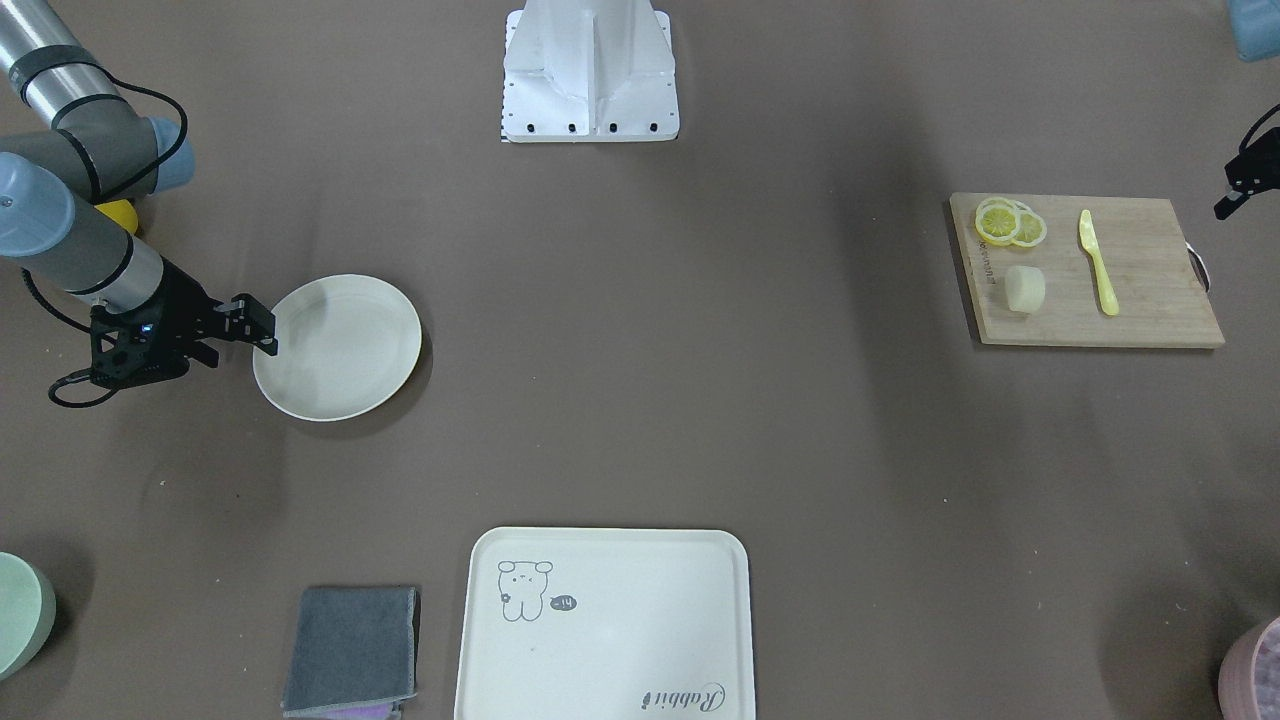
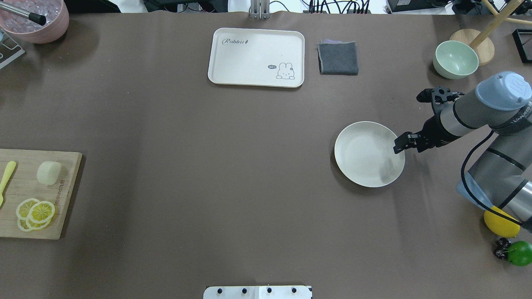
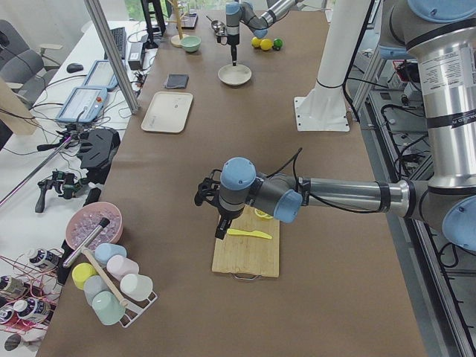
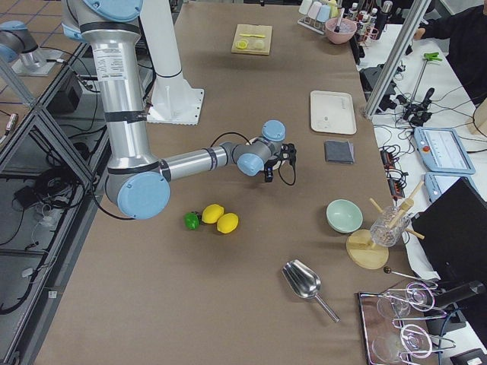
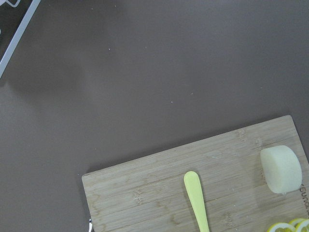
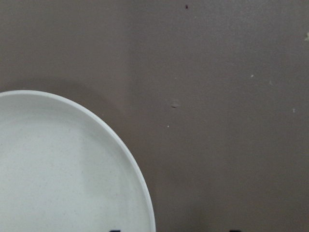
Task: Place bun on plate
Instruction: 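Reach the right gripper to the rim of the white plate, then slide the white plate to center with right gripper while left reaches for bun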
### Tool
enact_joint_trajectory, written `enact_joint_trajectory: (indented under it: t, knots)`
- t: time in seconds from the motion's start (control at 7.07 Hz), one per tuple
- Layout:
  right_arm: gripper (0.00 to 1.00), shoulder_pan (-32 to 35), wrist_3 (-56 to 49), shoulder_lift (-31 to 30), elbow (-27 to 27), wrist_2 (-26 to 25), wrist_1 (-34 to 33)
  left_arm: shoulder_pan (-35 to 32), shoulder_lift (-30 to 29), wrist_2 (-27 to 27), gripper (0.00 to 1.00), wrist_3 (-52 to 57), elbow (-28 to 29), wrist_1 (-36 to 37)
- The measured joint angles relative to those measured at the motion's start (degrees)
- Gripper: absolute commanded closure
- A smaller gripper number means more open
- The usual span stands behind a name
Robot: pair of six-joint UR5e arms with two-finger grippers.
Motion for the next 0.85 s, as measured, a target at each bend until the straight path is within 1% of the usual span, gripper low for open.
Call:
enact_joint_trajectory:
  t: [0.14, 0.57, 0.85]
  knots:
    - [1.00, -0.5, 0.5, 0.7, -0.5, -0.1, 0.0, 0.0, 0.0, 0.0, 0.02, 0.0, 0.0, 0.0]
    - [1.00, -0.8, 1.4, 2.0, -0.9, 0.1, 0.0, 0.1, 0.0, 1.4, 0.02, 0.0, 0.1, 0.0]
    - [1.00, -0.8, 4.1, 2.7, 0.6, 0.4, 0.0, 0.4, -0.4, 2.2, 0.02, -1.2, 0.0, 0.1]
